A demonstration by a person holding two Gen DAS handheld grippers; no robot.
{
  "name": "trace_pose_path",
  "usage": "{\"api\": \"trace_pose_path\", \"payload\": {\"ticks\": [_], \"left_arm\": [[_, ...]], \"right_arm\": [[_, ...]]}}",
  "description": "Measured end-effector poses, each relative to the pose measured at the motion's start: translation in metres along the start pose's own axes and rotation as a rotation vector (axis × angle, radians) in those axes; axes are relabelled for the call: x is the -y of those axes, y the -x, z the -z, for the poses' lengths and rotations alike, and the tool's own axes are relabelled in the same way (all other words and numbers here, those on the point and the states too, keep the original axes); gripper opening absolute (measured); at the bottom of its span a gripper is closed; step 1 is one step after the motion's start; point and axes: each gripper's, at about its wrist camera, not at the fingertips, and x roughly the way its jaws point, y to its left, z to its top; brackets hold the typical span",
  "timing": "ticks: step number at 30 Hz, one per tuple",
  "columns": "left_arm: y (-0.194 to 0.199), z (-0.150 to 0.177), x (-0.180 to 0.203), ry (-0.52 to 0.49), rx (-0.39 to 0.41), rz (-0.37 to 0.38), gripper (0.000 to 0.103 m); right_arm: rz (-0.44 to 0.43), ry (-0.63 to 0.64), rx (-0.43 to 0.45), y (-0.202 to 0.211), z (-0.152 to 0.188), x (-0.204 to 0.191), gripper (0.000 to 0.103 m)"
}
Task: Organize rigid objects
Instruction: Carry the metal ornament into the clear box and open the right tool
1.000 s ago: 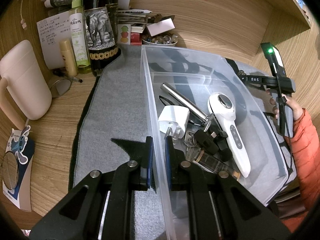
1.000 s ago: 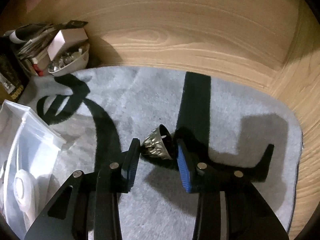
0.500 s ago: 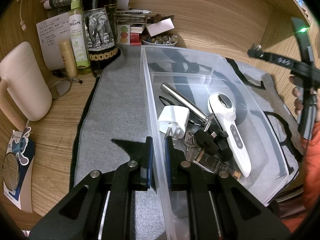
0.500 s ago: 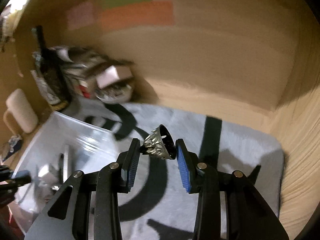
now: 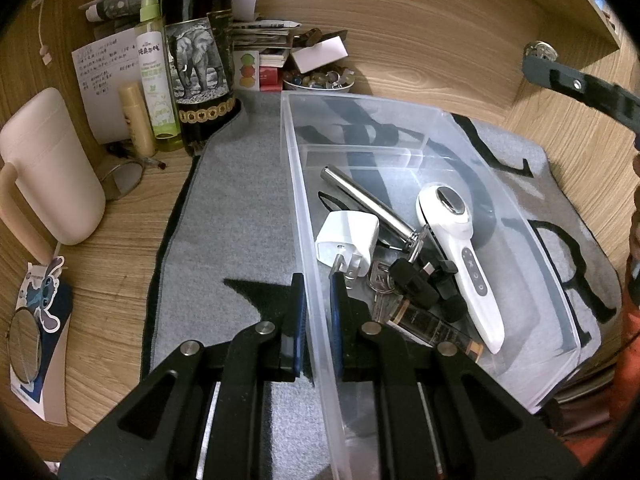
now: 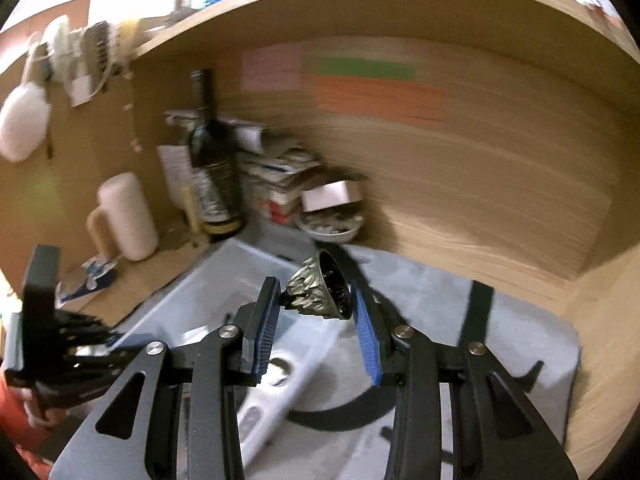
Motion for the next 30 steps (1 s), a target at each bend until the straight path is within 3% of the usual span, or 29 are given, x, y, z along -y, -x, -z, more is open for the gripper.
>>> {"api": "trace_pose_path", "payload": {"ticks": [10, 21, 30], "left_arm": [[0.0, 0.0, 0.001, 0.002, 0.001, 0.001, 0.01], [0.0, 0.001, 0.001, 0.004, 0.001, 0.005, 0.01], [0.0, 0.001, 0.001, 0.003, 0.0, 0.004, 0.01]], "right_arm": [[-0.091, 0.088, -0.119, -0.035, 0.02, -0.043, 0.034], [-0.118, 0.127, -0.273, -0.069, 0.037, -0.051, 0.034], [-0.128, 0.157, -0.337, -0.08, 0.041, -0.056, 0.034]]}}
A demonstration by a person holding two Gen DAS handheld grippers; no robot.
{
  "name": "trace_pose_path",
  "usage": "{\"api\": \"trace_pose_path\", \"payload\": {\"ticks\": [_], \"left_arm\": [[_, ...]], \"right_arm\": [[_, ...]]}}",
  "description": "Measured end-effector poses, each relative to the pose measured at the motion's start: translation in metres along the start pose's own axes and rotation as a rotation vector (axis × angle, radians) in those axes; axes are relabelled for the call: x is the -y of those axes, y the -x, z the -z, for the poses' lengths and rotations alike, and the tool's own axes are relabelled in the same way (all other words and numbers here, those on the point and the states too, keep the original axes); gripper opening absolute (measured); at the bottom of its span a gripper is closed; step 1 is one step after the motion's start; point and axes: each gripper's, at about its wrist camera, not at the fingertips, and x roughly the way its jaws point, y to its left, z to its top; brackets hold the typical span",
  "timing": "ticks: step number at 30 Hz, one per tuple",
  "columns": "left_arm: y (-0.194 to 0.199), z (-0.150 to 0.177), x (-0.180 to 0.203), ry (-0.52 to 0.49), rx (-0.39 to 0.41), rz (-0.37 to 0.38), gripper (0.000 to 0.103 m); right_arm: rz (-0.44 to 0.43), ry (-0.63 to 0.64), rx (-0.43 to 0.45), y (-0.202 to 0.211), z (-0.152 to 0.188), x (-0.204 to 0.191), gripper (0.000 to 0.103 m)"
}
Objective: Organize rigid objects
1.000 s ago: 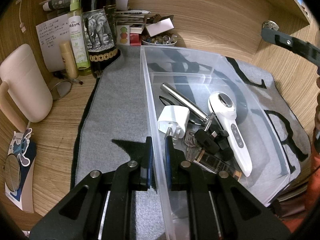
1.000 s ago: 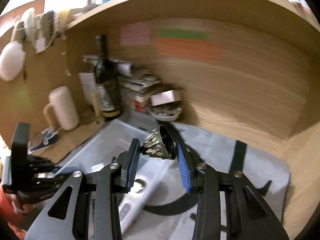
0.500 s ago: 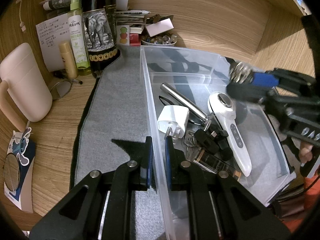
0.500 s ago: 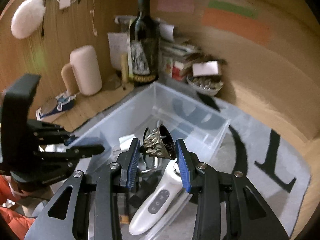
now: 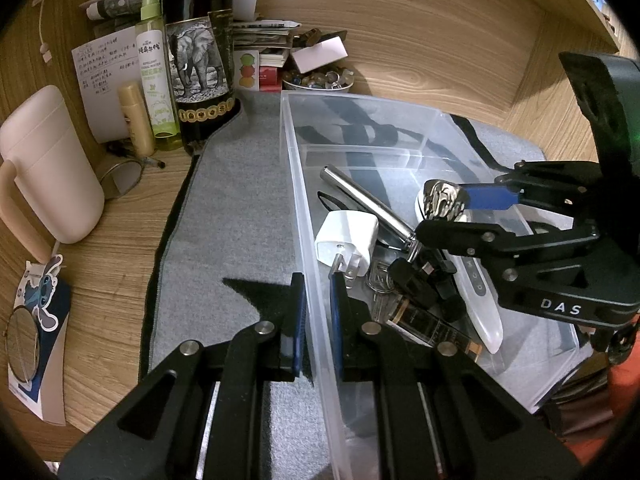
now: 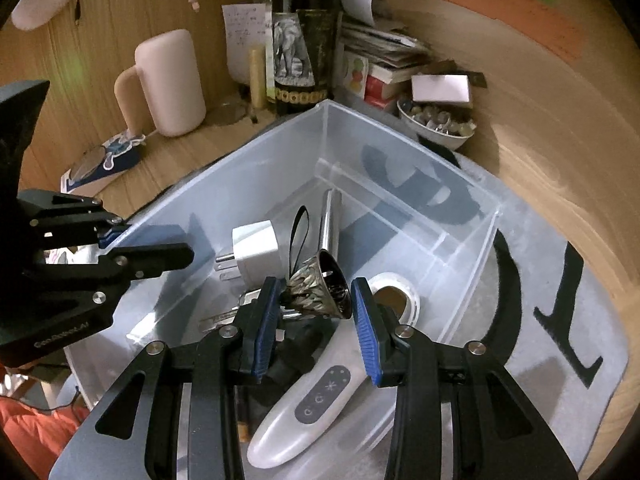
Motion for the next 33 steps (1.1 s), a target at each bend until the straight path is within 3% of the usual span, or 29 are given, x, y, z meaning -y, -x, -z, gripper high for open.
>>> {"api": "trace_pose_path", "payload": {"ticks": [4, 8, 12, 18, 23, 27, 29, 33], "left_arm": [[0.0, 0.0, 0.0, 0.0, 0.0, 0.0, 0.01], [0.0, 0.0, 0.0, 0.0, 0.0, 0.0, 0.01], [0.0, 0.001, 0.0, -0.001, -0.002, -0.004, 0.01], [0.003, 0.001, -0.002, -0.005, -0.007, -0.017, 0.014], [0.02, 0.0, -0.004, -0.009, 0.041, -0.049, 0.045], [0.044, -0.005, -0.001, -0.021, 0.098, -0.049, 0.057], [0.056, -0.008, 0.004, -0.025, 0.131, -0.036, 0.072], [0.084, -0.012, 0.02, -0.049, 0.217, -0.018, 0.08]], "right_arm": [[0.008, 0.006, -0.003, 0.0, -0.001, -0.003, 0.034], [0.014, 0.003, 0.012, 0.003, 0.0, -0.005, 0.044], [0.002, -0.019, 0.046, 0.015, 0.001, -0.001, 0.045], [0.024, -0.06, 0.136, 0.045, 0.005, 0.001, 0.06], [0.074, -0.108, 0.207, 0.077, 0.014, 0.005, 0.078], [0.117, -0.159, 0.284, 0.107, 0.024, 0.011, 0.08], [0.137, -0.176, 0.314, 0.12, 0.028, 0.012, 0.082], [0.19, -0.207, 0.396, 0.151, 0.042, 0.012, 0.091]]}}
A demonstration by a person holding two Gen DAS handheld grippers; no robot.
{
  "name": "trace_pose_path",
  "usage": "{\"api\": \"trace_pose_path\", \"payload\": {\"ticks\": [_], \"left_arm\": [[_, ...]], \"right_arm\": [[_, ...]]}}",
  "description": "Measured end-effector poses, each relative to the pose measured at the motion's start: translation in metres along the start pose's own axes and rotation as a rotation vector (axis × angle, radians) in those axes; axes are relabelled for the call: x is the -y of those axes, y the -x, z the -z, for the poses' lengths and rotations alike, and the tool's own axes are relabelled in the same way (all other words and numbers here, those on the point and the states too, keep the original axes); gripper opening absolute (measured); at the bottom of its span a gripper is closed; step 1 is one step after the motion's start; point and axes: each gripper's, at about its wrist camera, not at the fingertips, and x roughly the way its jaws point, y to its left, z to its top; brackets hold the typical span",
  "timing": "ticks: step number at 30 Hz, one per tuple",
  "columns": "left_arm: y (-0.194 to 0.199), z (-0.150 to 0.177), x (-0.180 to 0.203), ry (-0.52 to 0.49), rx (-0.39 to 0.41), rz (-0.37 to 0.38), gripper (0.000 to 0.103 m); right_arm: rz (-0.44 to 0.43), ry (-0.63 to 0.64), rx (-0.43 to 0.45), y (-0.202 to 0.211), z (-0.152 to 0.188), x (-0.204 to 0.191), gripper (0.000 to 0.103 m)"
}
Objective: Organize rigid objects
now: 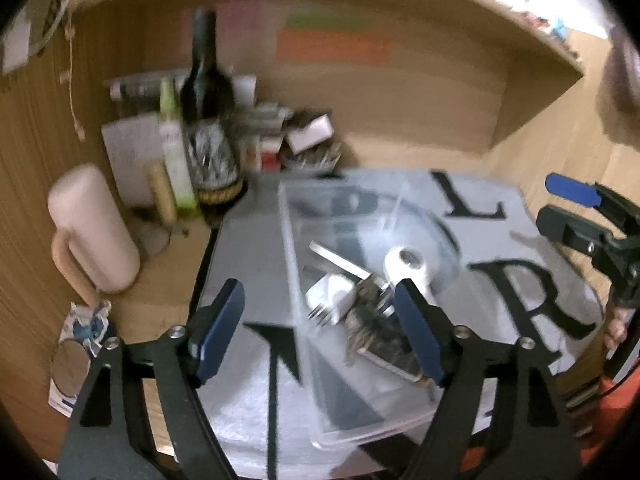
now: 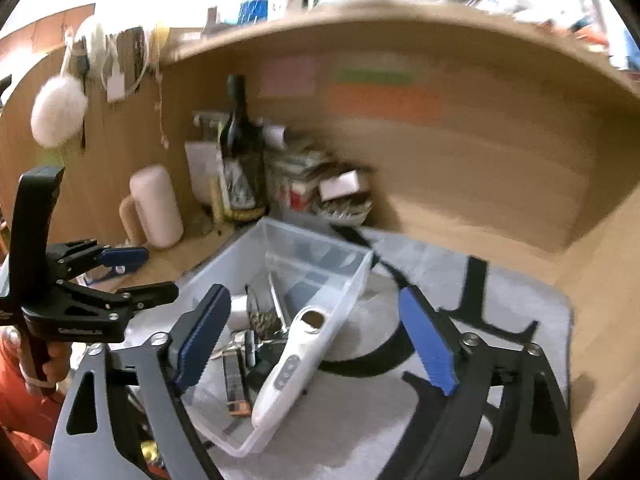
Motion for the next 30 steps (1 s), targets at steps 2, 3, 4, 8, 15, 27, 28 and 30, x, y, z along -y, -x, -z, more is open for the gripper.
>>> {"api": "trace_pose_path", "payload": {"ticks": [2, 3, 4, 8, 15, 27, 28, 30], "left_arm": [[0.012, -0.005, 0.01, -0.01, 0.048, 0.009, 0.089], [0.019, -0.006, 0.016, -0.016, 0.076, 0.015, 0.091], [0.025, -0.008, 0.021, -0.022, 0.101, 0.018, 0.094], [0.048, -0.01, 0.043, -0.057, 0.2, 0.009, 0.098], [0.08, -0.009, 0.072, -0.082, 0.325, 0.029, 0.102], [0.096, -0.001, 0.091, -0.078, 0.389, 0.062, 0.103], [0.096, -0.001, 0.091, -0.076, 0.39, 0.063, 0.103], [0.097, 0.0, 0.09, -0.073, 0.394, 0.062, 0.103]], "right_arm": [[0.032, -0.014, 0.048, 0.017, 0.002, 0.003, 0.103], [0.05, -0.019, 0.079, 0.028, 0.003, 0.004, 0.103], [0.063, -0.021, 0.095, 0.034, 0.004, 0.004, 0.103], [0.116, -0.031, 0.151, 0.059, 0.01, 0.005, 0.103], [0.183, -0.058, 0.238, 0.093, 0.022, 0.008, 0.103], [0.207, -0.092, 0.282, 0.116, 0.032, 0.011, 0.103], [0.209, -0.093, 0.284, 0.117, 0.033, 0.011, 0.103], [0.206, -0.094, 0.289, 0.119, 0.033, 0.011, 0.103]]}}
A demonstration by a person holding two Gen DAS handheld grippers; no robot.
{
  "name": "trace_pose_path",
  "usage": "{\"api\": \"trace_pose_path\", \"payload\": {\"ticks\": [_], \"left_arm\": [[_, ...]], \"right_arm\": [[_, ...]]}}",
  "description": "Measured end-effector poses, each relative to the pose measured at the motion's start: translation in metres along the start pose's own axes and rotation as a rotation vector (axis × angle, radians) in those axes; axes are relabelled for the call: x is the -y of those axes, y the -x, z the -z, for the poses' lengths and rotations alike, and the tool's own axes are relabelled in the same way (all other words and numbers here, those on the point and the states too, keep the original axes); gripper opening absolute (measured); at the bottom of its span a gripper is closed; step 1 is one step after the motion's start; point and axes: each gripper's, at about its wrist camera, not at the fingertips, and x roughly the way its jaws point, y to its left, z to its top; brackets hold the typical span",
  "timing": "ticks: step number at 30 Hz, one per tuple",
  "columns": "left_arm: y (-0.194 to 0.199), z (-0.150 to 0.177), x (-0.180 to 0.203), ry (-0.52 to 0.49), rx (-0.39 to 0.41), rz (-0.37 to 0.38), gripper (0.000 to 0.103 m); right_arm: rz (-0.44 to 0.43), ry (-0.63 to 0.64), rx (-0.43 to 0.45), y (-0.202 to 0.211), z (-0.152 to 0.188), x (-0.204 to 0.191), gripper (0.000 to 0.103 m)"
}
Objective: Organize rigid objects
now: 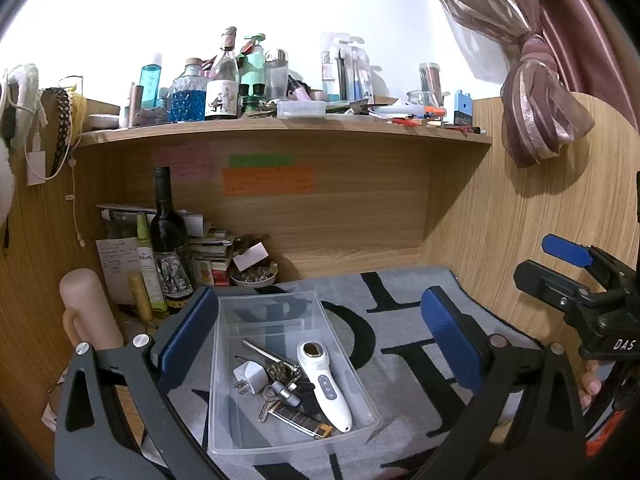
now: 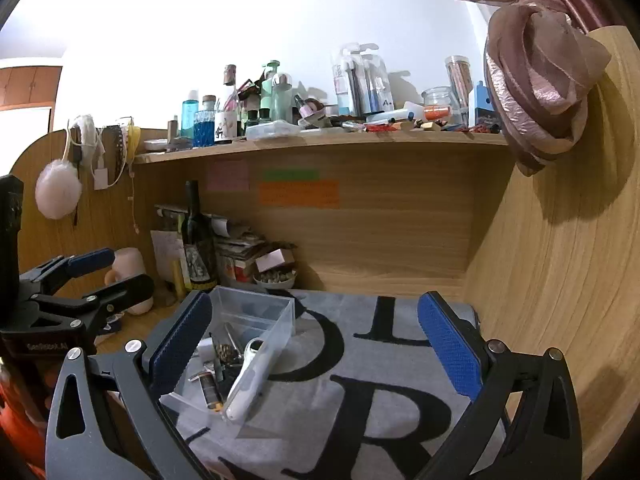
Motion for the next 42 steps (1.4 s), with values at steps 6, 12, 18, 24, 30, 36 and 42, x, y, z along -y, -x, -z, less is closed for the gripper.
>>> {"api": "trace_pose_path", "payload": {"ticks": [6, 12, 18, 24, 30, 36, 42], "left_arm": [[0.001, 0.0, 0.0, -0.004, 0.004, -0.002, 0.103], [0.001, 0.0, 0.0, -0.001, 0.001, 0.001, 0.103], [0.0, 0.0, 0.0, -0.003, 0.0, 0.002, 0.103], [-0.002, 0.001, 0.001, -0.008, 0.0, 0.007, 0.103], [-0.003, 0.002, 0.001, -0.004, -0.005, 0.009, 0.103], [-0.004, 0.002, 0.001, -0.007, -0.006, 0.01, 0.103], [-0.005, 0.001, 0.001, -0.008, -0.009, 0.014, 0.103]], "right_arm": [[0.001, 0.007, 0.003, 0.001, 0.0, -0.003, 0.103], [0.003, 0.013, -0.002, 0.0, 0.0, -0.007, 0.103], [0.004, 0.014, -0.004, 0.0, 0.0, -0.009, 0.103], [0.005, 0.015, -0.001, 0.0, 0.0, -0.011, 0.103], [0.005, 0.01, -0.004, -0.001, 0.0, -0.01, 0.103], [0.006, 0.014, -0.007, 0.0, 0.0, -0.01, 0.103], [0.008, 0.015, -0.007, -0.001, 0.0, -0.011, 0.103]]}}
